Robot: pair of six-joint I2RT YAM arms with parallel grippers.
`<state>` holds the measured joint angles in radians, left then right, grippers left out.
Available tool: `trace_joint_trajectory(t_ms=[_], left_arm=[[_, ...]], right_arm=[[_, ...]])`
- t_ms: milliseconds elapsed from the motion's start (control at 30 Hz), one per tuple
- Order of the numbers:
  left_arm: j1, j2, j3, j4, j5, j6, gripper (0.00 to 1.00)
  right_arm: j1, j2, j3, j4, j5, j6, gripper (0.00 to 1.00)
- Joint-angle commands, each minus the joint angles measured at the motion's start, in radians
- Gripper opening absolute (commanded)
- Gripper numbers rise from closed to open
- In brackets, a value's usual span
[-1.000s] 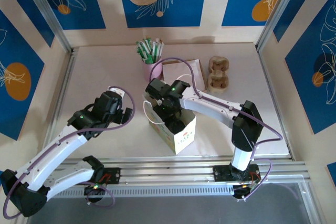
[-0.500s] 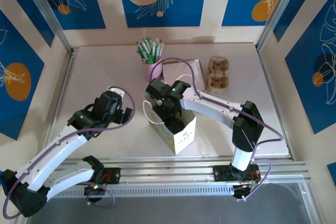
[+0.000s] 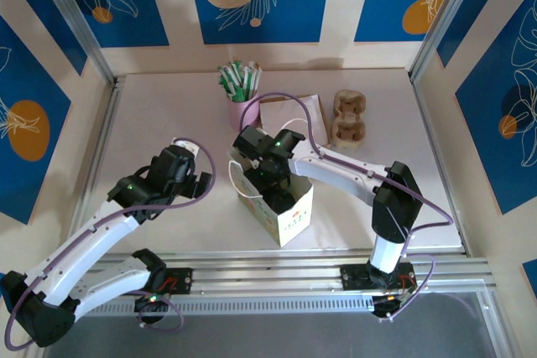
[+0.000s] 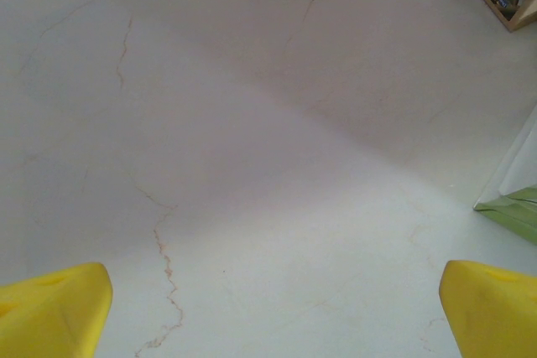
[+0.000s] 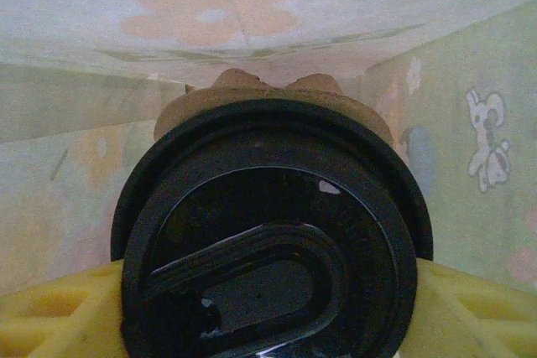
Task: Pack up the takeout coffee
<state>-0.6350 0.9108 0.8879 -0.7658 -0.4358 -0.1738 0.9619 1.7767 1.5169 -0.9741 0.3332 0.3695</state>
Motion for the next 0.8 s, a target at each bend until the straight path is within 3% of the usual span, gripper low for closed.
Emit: trace_joint_trajectory(t_ms=[0,767], left_arm=[[0.011,-0.015,-0.011,0.010,-0.010,0.020,1.00],[0.015,-0.012,-0.010,0.012,-0.004,0.025,1.00]], right_arm=[[0.005,0.127,-0.116,-0.047,-0.092,0.036,0.69],[0.014,0.131,-0.086,-0.063,-0.086,0.032,0.74]])
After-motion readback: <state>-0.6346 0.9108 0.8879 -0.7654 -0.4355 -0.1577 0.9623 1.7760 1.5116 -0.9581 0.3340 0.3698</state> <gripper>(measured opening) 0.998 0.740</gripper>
